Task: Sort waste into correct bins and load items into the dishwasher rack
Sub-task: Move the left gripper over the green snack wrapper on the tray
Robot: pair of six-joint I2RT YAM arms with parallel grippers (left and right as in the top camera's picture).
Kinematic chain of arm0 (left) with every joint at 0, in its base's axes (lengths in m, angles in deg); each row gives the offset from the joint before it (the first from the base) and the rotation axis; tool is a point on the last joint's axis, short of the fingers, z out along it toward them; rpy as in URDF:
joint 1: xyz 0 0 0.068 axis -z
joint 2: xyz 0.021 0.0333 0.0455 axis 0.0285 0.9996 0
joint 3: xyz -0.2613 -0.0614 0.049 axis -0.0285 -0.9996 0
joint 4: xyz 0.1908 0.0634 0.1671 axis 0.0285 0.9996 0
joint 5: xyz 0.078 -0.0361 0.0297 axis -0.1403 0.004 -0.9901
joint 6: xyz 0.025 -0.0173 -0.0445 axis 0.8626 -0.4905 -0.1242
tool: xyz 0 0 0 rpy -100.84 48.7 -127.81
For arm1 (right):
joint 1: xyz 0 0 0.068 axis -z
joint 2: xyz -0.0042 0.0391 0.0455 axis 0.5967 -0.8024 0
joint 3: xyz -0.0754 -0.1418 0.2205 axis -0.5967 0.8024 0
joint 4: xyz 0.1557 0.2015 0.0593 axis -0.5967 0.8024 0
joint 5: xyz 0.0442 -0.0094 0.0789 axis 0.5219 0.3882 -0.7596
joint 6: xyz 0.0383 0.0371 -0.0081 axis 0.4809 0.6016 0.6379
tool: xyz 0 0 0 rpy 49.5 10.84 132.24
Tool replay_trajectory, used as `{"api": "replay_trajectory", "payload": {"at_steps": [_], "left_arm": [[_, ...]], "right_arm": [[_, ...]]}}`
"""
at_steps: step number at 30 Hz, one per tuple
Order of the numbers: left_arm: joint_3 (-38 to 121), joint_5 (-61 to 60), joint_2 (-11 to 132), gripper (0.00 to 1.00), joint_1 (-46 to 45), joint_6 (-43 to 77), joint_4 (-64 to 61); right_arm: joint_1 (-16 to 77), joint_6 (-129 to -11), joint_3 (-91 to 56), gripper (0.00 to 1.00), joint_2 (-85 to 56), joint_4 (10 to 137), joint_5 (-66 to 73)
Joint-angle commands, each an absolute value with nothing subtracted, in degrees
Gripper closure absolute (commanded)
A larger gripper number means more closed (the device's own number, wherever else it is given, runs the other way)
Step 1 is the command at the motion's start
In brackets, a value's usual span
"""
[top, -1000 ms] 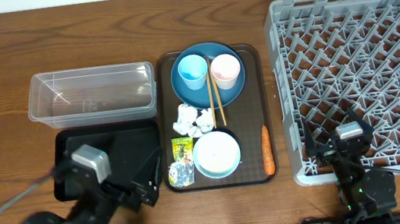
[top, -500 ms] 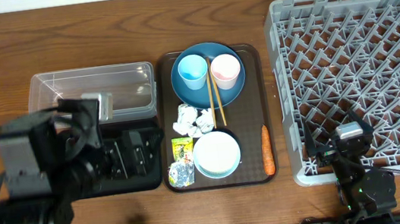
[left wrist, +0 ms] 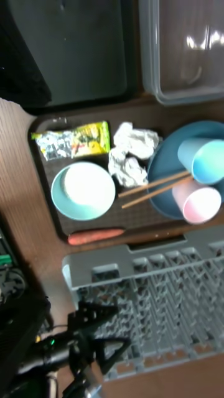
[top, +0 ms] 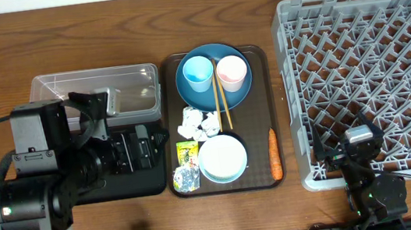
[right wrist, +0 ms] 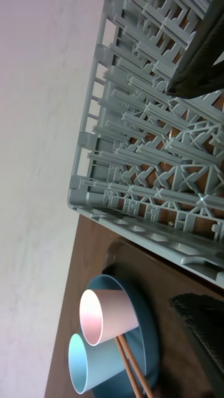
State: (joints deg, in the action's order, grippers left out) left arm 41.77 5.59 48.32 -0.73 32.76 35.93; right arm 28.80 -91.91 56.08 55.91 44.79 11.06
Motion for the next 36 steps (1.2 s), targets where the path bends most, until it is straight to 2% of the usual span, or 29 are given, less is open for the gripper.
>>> {"api": "replay_trajectory", "payload": {"at_steps": [1, 21, 26, 32, 36], "left_arm": [[41.6, -1.1, 48.4, 0.02, -0.9, 28.4, 36.3], [35.8, -3.4, 48.4, 0.02, 0.0, 25.7, 35.3], [35.4, -3.7, 48.7, 0.02, 5.7, 23.1, 31.3], [31.9, -11.8, 51.1, 0.02, 14.6, 16.2, 26.6], [31.3, -12.0, 54.0, 0.02, 16.7, 16.3, 25.4]], "right_arm": [[28.4, -92.3, 56.2, 0.01, 55.9, 45.0, 11.0], [28.4, -92.3, 56.2, 0.01, 55.9, 45.0, 11.0], [28.4, -92.3, 56.2, 0.01, 55.9, 45.0, 11.0], [28.4, -92.3, 56.2, 0.01, 55.9, 45.0, 11.0], [28.4, -92.3, 56.2, 0.01, 55.9, 45.0, 11.0]]}}
